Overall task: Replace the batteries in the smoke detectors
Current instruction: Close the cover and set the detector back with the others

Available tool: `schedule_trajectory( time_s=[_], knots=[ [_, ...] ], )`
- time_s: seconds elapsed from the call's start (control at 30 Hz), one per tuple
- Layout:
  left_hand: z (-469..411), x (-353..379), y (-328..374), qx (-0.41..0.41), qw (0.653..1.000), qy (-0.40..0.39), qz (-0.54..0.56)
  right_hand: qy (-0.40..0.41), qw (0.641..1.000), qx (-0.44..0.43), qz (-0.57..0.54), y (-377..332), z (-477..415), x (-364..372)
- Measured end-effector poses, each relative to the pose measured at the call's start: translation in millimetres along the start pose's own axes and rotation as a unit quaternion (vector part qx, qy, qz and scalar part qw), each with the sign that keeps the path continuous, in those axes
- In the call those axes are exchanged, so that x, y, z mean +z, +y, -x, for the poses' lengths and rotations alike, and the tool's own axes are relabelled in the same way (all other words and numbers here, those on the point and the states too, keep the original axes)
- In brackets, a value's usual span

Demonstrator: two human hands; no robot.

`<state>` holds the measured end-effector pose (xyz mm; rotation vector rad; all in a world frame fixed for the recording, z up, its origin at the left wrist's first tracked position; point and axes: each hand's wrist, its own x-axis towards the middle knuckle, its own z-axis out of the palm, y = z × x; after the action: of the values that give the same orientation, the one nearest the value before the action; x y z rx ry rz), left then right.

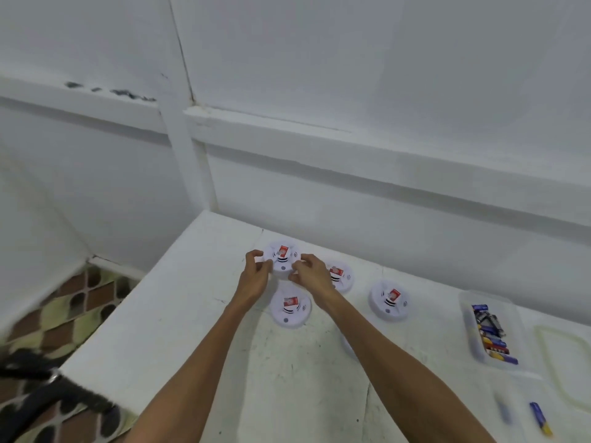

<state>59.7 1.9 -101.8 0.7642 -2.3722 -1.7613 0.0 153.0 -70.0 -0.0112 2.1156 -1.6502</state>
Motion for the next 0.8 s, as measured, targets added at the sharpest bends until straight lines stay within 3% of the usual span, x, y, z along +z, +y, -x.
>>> schedule_trajectory(
  time_s=[0.17, 0.3, 0.43, 0.7, 0.8],
  knots=[
    [-10, -9, -11, -0.019, 0.999, 0.016, -0.022, -0.004, 0.995, 0.016, 0.096, 2, -21, 18],
    [-18, -8, -21, 0.016, 0.998, 0.013, -0.056, -0.018, 0.993, 0.029, 0.116, 4, -25, 22],
    [-23, -3, -26, 0.024, 0.997, 0.008, -0.077, -0.039, 0.991, 0.005, 0.128, 11, -30, 21],
    [-25, 10, -16, 0.066, 0.987, 0.055, -0.133, 0.024, 0.988, -0.079, 0.133, 13, -29, 1],
    [-9, 23, 14, 0.098, 0.983, 0.029, -0.152, 0.041, 0.982, -0.112, 0.148, 15, -25, -17]
  ],
)
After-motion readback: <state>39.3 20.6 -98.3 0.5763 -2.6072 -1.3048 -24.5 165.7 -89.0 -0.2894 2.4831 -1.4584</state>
